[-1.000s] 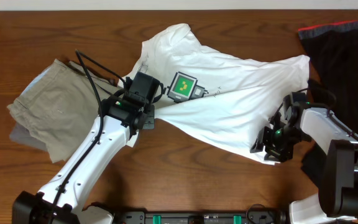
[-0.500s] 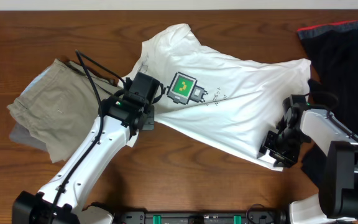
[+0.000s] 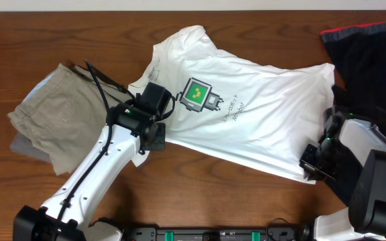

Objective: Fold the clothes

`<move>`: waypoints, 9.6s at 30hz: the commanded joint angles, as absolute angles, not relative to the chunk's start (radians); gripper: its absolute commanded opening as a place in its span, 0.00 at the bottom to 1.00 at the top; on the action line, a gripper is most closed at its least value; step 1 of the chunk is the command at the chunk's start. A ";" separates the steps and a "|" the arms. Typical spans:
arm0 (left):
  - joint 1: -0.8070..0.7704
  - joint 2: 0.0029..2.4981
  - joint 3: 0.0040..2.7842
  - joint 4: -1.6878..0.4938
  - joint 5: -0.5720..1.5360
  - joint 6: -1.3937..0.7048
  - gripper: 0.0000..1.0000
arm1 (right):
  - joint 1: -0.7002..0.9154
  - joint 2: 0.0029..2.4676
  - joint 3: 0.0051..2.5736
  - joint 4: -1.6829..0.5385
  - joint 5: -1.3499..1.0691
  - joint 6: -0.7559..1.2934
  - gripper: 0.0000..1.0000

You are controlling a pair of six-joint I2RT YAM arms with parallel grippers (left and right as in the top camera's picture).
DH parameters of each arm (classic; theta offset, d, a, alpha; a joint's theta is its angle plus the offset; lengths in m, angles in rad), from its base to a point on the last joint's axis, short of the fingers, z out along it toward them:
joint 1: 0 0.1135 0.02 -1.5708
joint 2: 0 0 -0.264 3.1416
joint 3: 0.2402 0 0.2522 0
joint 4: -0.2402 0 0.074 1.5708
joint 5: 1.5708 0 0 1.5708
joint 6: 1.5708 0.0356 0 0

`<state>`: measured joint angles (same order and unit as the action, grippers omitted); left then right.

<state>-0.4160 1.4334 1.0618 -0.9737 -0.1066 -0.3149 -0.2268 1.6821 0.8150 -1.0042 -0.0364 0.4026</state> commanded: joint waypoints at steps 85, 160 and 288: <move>-0.501 1.437 0.951 -0.926 0.112 -0.353 0.06 | -0.564 1.329 0.545 -0.743 -0.142 0.442 0.42; -0.502 1.437 0.951 -0.892 0.113 -0.353 0.06 | -0.570 1.267 0.601 -0.909 -0.226 0.304 0.41; -0.219 1.287 0.722 -0.981 0.113 -0.432 0.59 | -0.608 1.135 0.853 -1.009 -0.147 0.328 0.01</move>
